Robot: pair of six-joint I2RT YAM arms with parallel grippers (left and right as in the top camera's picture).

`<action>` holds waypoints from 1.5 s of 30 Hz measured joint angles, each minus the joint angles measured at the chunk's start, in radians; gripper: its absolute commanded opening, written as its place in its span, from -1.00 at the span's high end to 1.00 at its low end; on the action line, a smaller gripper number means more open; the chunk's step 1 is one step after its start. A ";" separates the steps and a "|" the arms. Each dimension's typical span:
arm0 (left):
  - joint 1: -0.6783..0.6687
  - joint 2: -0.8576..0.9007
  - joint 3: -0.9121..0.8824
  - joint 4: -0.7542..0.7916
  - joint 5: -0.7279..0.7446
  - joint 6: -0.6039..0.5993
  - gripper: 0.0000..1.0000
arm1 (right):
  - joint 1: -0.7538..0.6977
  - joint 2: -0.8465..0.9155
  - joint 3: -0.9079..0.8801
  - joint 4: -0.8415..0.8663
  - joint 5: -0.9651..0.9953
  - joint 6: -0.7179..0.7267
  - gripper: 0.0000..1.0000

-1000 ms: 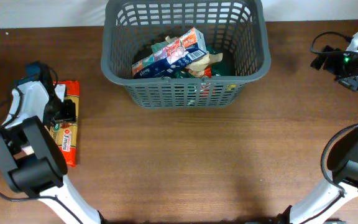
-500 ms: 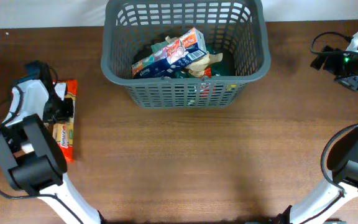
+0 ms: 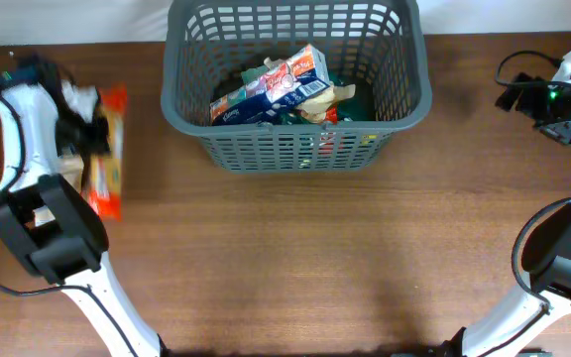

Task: Pack container
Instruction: 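Carry the pasta packet into the basket and release it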

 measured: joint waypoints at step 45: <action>-0.690 -0.014 0.505 -0.113 -0.251 0.547 -0.67 | 0.000 0.000 0.000 0.000 0.000 -0.001 -0.98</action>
